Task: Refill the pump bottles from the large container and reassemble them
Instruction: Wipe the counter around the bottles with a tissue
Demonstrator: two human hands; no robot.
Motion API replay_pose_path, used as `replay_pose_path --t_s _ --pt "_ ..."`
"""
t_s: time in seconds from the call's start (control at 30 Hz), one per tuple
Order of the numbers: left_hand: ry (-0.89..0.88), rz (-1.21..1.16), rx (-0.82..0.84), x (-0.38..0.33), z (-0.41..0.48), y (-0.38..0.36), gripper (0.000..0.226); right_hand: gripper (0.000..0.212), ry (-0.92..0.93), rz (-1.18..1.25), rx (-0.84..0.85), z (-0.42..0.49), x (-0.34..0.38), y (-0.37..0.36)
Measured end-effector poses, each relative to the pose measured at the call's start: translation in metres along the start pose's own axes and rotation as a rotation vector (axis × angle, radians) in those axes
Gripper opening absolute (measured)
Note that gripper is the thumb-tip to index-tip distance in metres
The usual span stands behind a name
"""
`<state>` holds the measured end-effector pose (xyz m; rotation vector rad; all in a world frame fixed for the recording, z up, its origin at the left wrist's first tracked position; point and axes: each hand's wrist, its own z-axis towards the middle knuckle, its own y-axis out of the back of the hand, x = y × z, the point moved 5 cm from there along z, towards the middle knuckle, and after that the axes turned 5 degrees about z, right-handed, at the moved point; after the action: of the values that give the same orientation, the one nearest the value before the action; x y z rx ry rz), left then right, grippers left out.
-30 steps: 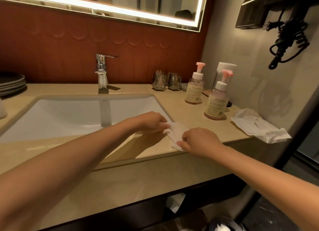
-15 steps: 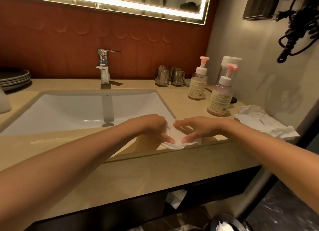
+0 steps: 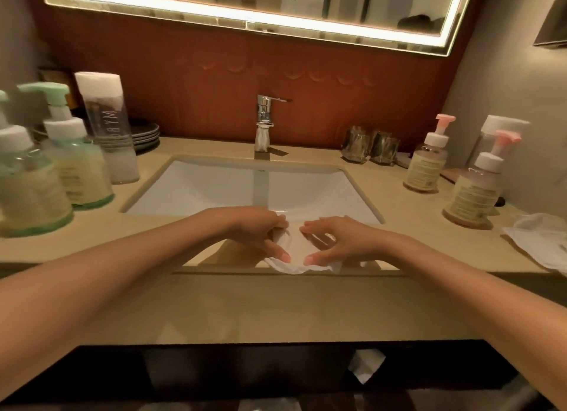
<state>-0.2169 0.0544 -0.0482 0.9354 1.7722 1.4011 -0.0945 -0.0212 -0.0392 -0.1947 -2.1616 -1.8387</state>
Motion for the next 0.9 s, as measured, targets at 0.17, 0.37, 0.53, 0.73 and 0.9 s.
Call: replay_pose_path --t_s 0.17,0.37,0.53,0.73,0.9 --pt "0.062 -0.009 -0.011 0.047 -0.056 -0.005 0.053 0.059 0.066 -0.073 -0.048 0.028 0.063 -0.015" --pt "0.157 -0.067 -0.009 0.097 -0.116 -0.008 0.071 0.057 0.134 -0.141 -0.110 0.062 0.123 -0.030" --pt "0.233 -0.073 -0.013 0.129 -0.149 -0.009 0.074 0.045 0.176 0.025 -0.173 0.088 0.148 -0.029" --pt "0.280 -0.246 -0.181 0.137 -0.171 -0.013 0.073 0.030 0.207 0.153 -0.309 0.112 0.145 -0.020" --pt "0.237 -0.197 -0.255 0.125 -0.185 -0.016 0.062 0.029 0.296 0.137 -0.264 0.129 0.157 -0.024"
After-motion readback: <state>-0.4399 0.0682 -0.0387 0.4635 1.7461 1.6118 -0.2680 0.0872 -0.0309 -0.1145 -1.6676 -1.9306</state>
